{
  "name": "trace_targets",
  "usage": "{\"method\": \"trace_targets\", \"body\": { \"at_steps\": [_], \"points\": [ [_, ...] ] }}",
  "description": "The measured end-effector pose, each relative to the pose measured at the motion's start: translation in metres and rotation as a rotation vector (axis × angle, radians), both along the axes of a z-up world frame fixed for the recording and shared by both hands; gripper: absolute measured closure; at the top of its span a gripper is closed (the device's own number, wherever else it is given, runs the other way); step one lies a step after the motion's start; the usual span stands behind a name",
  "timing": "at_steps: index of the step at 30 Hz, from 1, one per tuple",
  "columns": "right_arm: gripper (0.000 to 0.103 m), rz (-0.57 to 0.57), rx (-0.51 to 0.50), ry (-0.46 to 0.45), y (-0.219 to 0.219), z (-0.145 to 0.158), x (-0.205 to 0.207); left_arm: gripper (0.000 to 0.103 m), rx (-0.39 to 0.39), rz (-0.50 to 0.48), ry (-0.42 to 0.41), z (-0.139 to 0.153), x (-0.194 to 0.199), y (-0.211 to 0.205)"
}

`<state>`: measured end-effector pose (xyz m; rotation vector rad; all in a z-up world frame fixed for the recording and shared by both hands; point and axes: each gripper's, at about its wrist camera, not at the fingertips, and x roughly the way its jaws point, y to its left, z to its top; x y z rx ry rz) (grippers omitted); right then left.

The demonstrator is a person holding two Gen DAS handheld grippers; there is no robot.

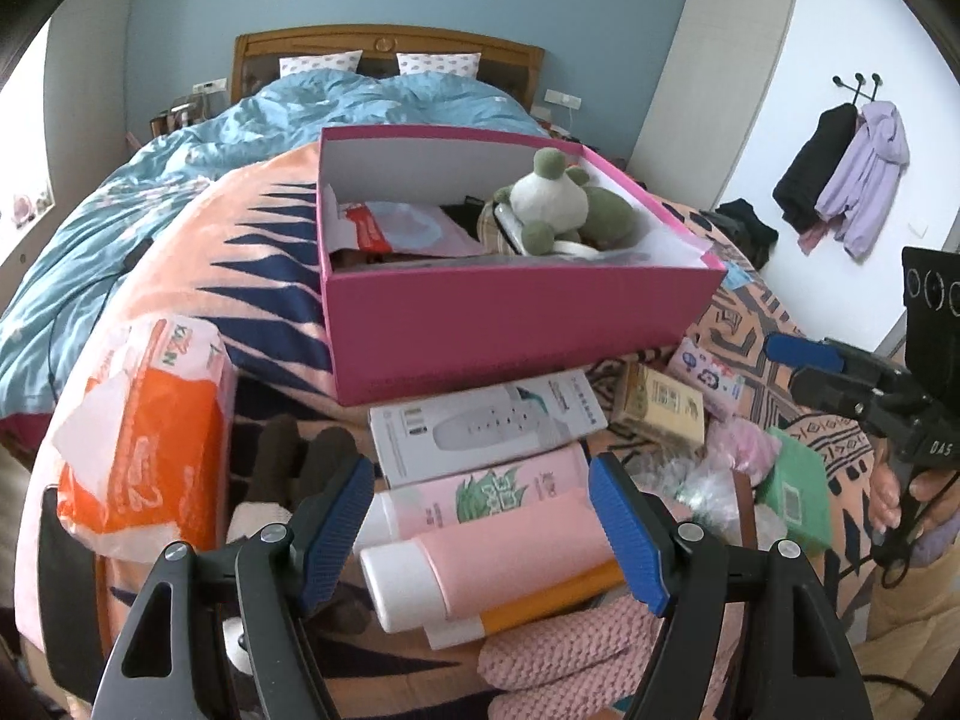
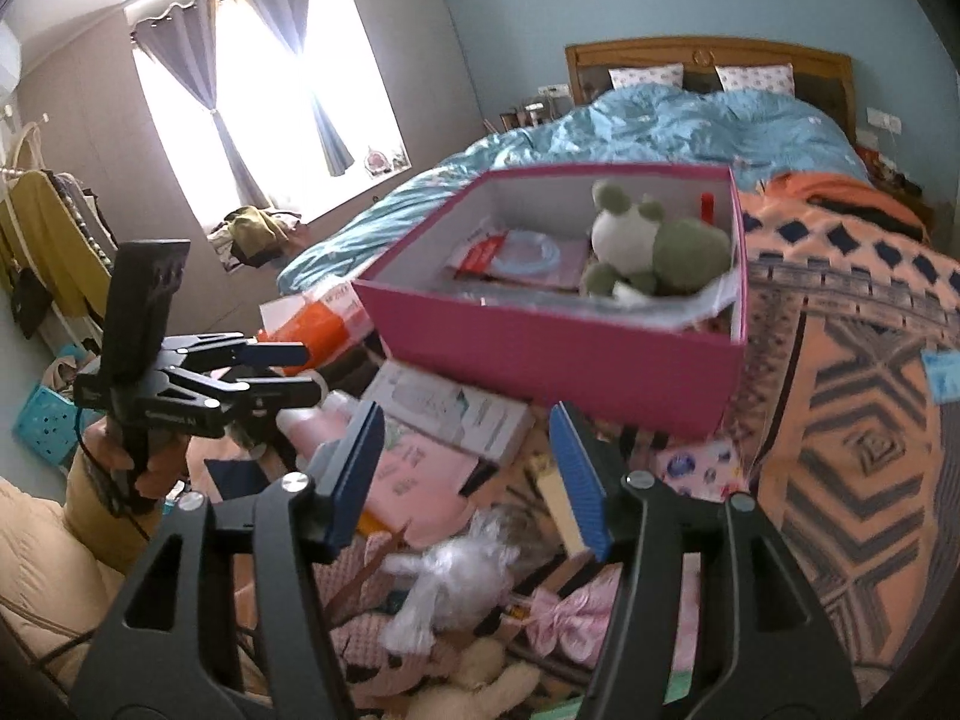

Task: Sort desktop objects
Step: 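Move the right tool back toward the pink squeeze tube on the pile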

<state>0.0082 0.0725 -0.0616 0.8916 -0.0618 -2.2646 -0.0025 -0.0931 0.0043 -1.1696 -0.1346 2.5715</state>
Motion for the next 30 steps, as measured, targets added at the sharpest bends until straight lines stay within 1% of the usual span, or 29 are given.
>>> {"method": "trace_targets", "body": {
  "at_steps": [7,12,16,22,24,27,30],
  "points": [
    [0.044,-0.033,-0.006,-0.074,0.006,-0.023,0.012,0.027,0.01,-0.009,-0.021,-0.01,0.013,-0.004],
    [0.044,-0.031,-0.012,-0.116,0.003,-0.036,0.018,0.027,0.014,0.009,-0.044,-0.019,0.016,-0.01],
    [0.044,-0.005,0.0,-0.119,-0.009,-0.036,0.02,0.027,0.024,0.018,-0.061,-0.023,0.015,-0.015],
    [0.044,0.046,0.022,-0.093,-0.035,-0.026,0.011,0.027,0.04,0.0,-0.074,-0.027,0.014,-0.017],
    [0.044,0.073,0.03,-0.123,-0.047,-0.031,0.003,0.027,0.045,-0.005,-0.086,-0.03,0.013,-0.017],
    [0.044,0.101,0.074,-0.172,-0.062,-0.043,-0.009,0.027,0.05,-0.013,-0.098,-0.034,0.013,-0.018],
    [0.044,0.116,0.075,-0.248,-0.066,-0.057,-0.018,0.027,0.061,-0.025,-0.109,-0.036,0.014,-0.019]
  ]
}}
